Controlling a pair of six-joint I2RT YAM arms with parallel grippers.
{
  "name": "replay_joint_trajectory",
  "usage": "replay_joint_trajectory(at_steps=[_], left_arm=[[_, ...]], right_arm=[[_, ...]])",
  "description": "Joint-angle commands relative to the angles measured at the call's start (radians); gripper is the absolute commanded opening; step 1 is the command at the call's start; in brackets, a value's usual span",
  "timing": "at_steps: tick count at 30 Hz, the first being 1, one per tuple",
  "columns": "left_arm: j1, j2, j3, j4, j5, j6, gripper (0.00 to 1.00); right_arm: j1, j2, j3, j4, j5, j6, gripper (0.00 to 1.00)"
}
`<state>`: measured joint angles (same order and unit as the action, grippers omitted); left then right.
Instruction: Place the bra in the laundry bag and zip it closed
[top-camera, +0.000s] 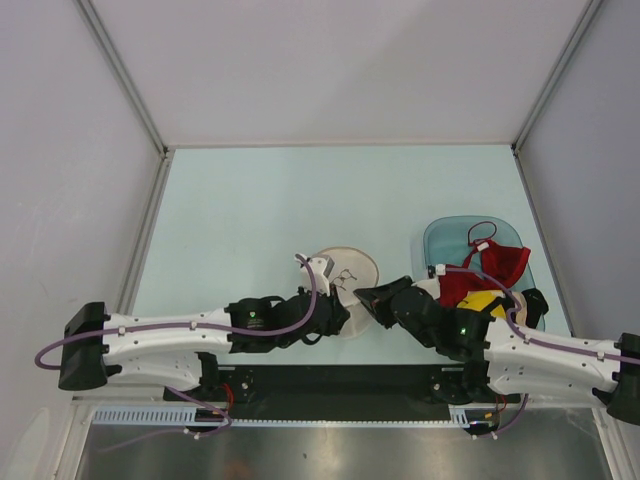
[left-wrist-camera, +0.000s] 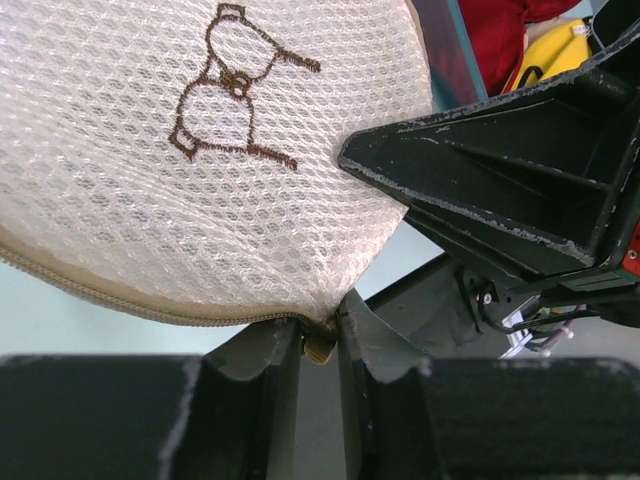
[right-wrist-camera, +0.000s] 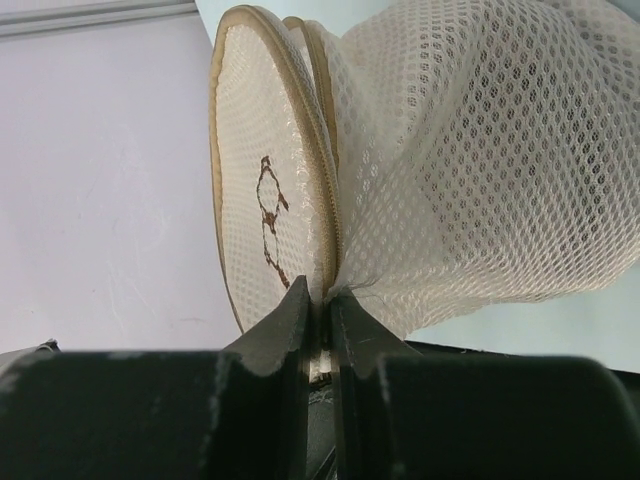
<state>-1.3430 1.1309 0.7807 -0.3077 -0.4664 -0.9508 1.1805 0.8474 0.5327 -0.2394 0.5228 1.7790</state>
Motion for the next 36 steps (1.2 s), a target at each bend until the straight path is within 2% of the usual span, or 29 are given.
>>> replay_joint_trajectory(at_steps=[1,4,14,19,20,21,26,28,31,32,36], left_arm=[[0.018,-0.019,-0.014,0.002,0.029,0.050,0.27],[0.021,-0.025,-0.018,0.002,0.034,0.052,0.33],[0.021,-0.036,-0.028,0.016,0.068,0.060,0.32],[0.027,-0.031,-0.020,0.002,0.061,0.057,0.14],[0.028,-0.033,-0.020,0.001,0.061,0.055,0.09],[0.028,-0.033,-0.020,-0.008,0.060,0.052,0.00],[0.033,-0.051,-0.038,-0.073,0.052,0.047,0.00],[0.044,-0.063,-0.066,-0.097,0.052,0.052,0.00],[0.085,-0.103,-0.118,-0.117,0.069,0.072,0.00],[0.123,-0.129,-0.132,-0.120,0.087,0.081,0.00],[0.229,-0.195,-0.175,-0.125,0.166,0.147,0.00]], right_arm=[[-0.002,0.004,0.036,-0.021,0.082,-0.015,0.02],[-0.001,0.005,0.036,-0.021,0.083,-0.010,0.02],[-0.001,0.035,0.033,0.014,0.063,-0.009,0.02],[-0.001,0.036,0.032,0.015,0.062,-0.010,0.02],[-0.001,0.035,0.029,0.012,0.062,-0.010,0.02],[-0.002,0.027,0.030,0.008,0.065,-0.010,0.02],[-0.048,0.002,0.026,0.003,0.052,-0.093,0.01],[-0.125,-0.004,0.029,0.008,-0.009,-0.191,0.00],[-0.224,0.002,0.032,0.044,-0.180,-0.301,0.00],[-0.292,0.011,0.041,0.060,-0.284,-0.379,0.00],[-0.422,0.038,0.069,0.051,-0.455,-0.515,0.00]])
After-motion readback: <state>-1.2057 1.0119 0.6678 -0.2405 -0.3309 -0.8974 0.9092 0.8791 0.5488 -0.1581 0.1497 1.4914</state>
